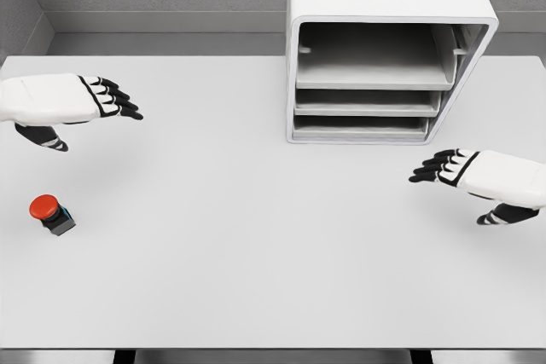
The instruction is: Slide open multi-storey tabletop storage cabinets and put open load switch and slide close multi-storey tabletop storage cabinets
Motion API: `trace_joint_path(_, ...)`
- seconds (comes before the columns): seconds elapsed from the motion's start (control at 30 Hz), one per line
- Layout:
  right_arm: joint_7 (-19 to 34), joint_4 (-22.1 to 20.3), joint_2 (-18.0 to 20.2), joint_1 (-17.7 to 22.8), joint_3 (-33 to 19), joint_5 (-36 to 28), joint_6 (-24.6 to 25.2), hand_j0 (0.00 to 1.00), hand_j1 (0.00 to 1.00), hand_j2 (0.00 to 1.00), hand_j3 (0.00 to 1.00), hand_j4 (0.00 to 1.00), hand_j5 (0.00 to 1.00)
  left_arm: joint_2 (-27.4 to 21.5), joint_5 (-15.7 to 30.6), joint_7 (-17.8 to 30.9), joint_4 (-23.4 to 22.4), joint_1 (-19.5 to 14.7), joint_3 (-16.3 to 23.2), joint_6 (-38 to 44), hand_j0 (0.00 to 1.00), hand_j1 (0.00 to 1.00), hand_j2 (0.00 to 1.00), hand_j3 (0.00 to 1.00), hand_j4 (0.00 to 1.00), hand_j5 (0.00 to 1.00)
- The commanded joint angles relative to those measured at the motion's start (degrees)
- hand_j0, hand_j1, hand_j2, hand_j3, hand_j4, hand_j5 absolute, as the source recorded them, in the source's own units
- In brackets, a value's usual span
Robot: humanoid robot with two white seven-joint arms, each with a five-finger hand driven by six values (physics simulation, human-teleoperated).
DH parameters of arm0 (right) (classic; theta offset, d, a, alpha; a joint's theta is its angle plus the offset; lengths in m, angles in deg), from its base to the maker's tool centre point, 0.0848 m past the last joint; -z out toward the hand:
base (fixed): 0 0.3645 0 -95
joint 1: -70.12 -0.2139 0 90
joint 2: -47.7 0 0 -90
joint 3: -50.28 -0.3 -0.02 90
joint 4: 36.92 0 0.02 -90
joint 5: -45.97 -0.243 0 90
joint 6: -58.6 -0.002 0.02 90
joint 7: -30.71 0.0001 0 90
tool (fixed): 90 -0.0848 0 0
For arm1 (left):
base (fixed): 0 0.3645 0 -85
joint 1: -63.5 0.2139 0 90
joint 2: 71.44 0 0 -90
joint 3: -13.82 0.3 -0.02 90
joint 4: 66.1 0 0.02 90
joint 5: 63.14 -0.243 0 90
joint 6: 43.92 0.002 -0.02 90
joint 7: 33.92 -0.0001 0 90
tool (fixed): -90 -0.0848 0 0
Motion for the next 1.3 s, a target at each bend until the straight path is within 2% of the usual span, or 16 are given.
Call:
trace_joint_path(0.0, -0.01, -0.12, 0.03, 0.00, 0.30, -0.31, 0.15, 1.00, 1.00, 1.00, 1.00, 1.00, 1.00, -0.14, 0.25, 0.03, 0.14, 0.00, -0.05, 0.12, 1.00, 1.00, 1.00, 1.00, 1.00, 1.00)
trace_joint_path(0.07, -0.01, -0.12, 0.03, 0.00, 0.48, -0.40, 0.15, 1.00, 1.00, 1.00, 1.00, 1.00, 1.00, -0.40, 0.25, 0.03, 0.05, -0.09, -0.05, 0.12, 1.00, 1.00, 1.00, 1.00, 1.00, 1.00)
trace_joint_path(0.13, -0.01, -0.12, -0.06, -0.44, 0.57, -0.40, 0.15, 1.00, 1.00, 1.00, 1.00, 1.00, 1.00, -5.14, 0.25, 0.03, 0.05, -0.09, 0.04, 0.12, 1.00, 1.00, 1.00, 1.00, 1.00, 1.00)
trace_joint_path(0.2, -0.01, -0.12, -0.15, -4.56, 3.55, -0.40, 0.15, 1.00, 1.00, 1.00, 1.00, 1.00, 1.00, -10.15, -0.01, 0.03, -0.39, 0.97, 0.56, 0.12, 1.00, 1.00, 1.00, 1.00, 1.00, 1.00)
trace_joint_path(0.27, -0.01, -0.03, -1.38, -10.01, 8.64, -0.40, 0.15, 1.00, 1.00, 1.00, 1.00, 1.00, 1.00, -12.88, -0.27, 0.12, -0.13, 1.06, 3.55, 0.12, 1.00, 1.00, 1.00, 1.00, 1.00, 1.00)
trace_joint_path(0.37, -0.01, -0.03, -2.17, -13.09, 10.49, -0.40, 0.15, 1.00, 1.00, 1.00, 1.00, 1.00, 1.00, -15.17, -0.19, 0.03, -0.13, 1.58, 4.08, 0.12, 1.00, 1.00, 1.00, 1.00, 1.00, 1.00)
trace_joint_path(0.4, -0.01, -0.03, -2.26, -14.50, 12.07, -0.40, 0.15, 1.00, 1.00, 1.00, 1.00, 1.00, 1.00, -15.69, -0.19, 0.03, -0.04, 3.07, 4.34, 0.12, 1.00, 1.00, 1.00, 1.00, 1.00, 1.00)
trace_joint_path(0.43, -0.01, 0.05, -3.14, -16.26, 13.75, -0.40, 0.15, 1.00, 1.00, 1.00, 1.00, 1.00, 1.00, -16.75, -0.10, 0.03, 0.57, 4.48, 4.70, 0.12, 1.00, 1.00, 1.00, 1.00, 1.00, 1.00)
trace_joint_path(0.5, -0.01, 0.23, -4.10, -18.63, 15.59, -0.49, 0.15, 1.00, 1.00, 1.00, 1.00, 1.00, 1.00, -17.98, -0.27, 0.12, 6.29, 5.01, 6.89, 0.12, 1.00, 1.00, 1.00, 1.00, 1.00, 1.00)
trace_joint_path(0.57, -0.01, 0.32, -4.89, -21.62, 19.37, -0.49, 0.15, 1.00, 1.00, 1.00, 1.00, 1.00, 1.00, -17.10, -0.63, 1.08, 8.93, 5.01, 7.68, 0.12, 1.00, 1.00, 1.00, 1.00, 1.00, 1.00)
trace_joint_path(0.6, -0.01, 0.32, -5.51, -22.67, 20.08, -0.49, 0.15, 1.00, 1.00, 1.00, 1.00, 1.00, 1.00, -15.61, -0.54, 2.85, 9.01, 5.01, 7.68, 0.12, 1.00, 1.00, 1.00, 1.00, 1.00, 1.00)
trace_joint_path(0.7, -0.01, 0.85, -6.39, -25.31, 20.34, -0.49, 0.15, 1.00, 1.00, 1.00, 1.00, 1.00, 1.00, -13.50, -0.63, 3.20, 9.01, 5.10, 7.68, 0.12, 1.00, 1.00, 1.00, 1.00, 1.00, 1.00)
trace_joint_path(0.8, -0.01, 4.00, -7.88, -28.21, 20.52, -0.22, 0.15, 1.00, 1.00, 1.00, 1.00, 1.00, 1.00, -12.88, -0.63, 3.64, 8.93, 5.10, 7.60, 0.12, 1.00, 1.00, 1.00, 1.00, 1.00, 1.00)
trace_joint_path(0.9, -0.01, 8.40, -10.17, -32.61, 26.23, -0.14, 0.15, 1.00, 1.00, 1.00, 1.00, 1.00, 1.00, -11.48, -1.59, 3.72, 8.75, 5.10, 7.60, 0.12, 1.00, 1.00, 1.00, 1.00, 1.00, 1.00)
trace_joint_path(1.13, -0.01, 14.29, -11.75, -35.16, 26.76, -0.22, 0.15, 1.00, 1.00, 1.00, 1.00, 1.00, 1.00, -10.95, -2.74, 3.72, 8.75, 5.80, 7.68, 0.12, 0.95, 0.95, 0.95, 0.95, 0.95, 0.95)
trace_joint_path(1.27, -0.01, 17.01, -13.77, -37.35, 28.78, -0.31, 1.05, 1.00, 1.00, 1.00, 1.00, 1.00, 1.00, -11.12, -3.09, 3.72, 8.75, 5.89, 7.68, 0.12, 0.93, 0.93, 0.93, 0.93, 0.93, 0.93)
